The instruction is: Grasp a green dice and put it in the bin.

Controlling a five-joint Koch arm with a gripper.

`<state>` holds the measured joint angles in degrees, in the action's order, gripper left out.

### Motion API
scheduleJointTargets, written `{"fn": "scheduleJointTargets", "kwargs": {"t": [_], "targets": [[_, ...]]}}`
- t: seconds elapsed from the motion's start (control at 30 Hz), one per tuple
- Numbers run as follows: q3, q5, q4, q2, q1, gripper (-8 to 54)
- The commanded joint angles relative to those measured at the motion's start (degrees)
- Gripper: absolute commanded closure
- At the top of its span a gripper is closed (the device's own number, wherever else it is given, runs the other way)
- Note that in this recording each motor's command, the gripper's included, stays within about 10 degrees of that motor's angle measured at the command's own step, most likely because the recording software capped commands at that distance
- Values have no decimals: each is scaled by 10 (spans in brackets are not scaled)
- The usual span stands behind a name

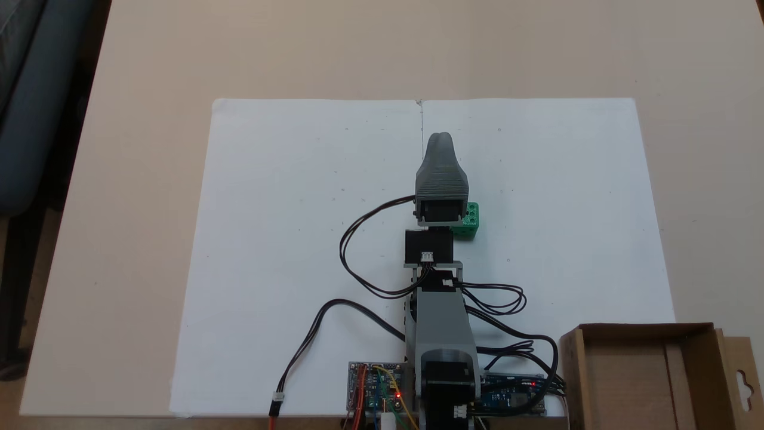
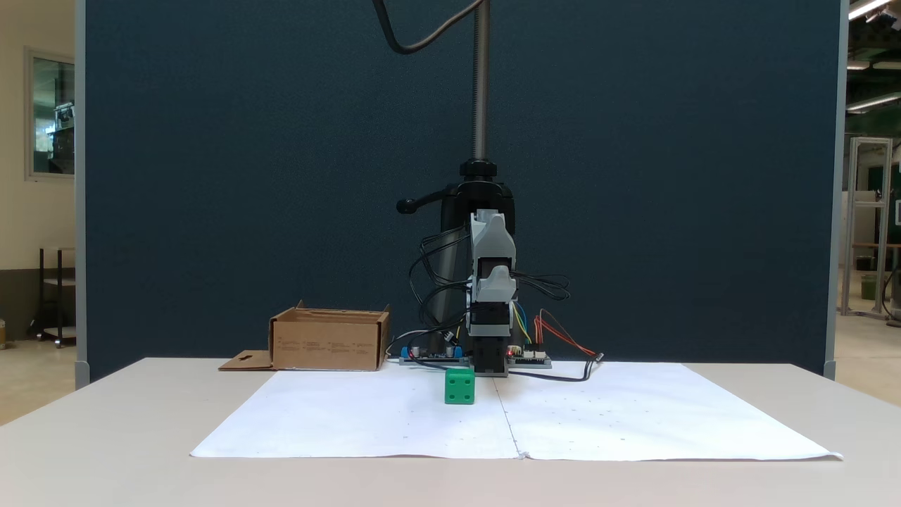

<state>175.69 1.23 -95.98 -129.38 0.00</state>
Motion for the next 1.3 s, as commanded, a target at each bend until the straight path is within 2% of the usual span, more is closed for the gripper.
{"fn": "scheduleJointTargets", "kwargs": {"t": [0.0,0.73,0.87,1.27], "targets": [[35,-37,-47,-62,18,7],[35,-39,-47,-62,18,7],[35,-83,-47,-62,18,7],[35,-83,-46,-62,17,13]]}}
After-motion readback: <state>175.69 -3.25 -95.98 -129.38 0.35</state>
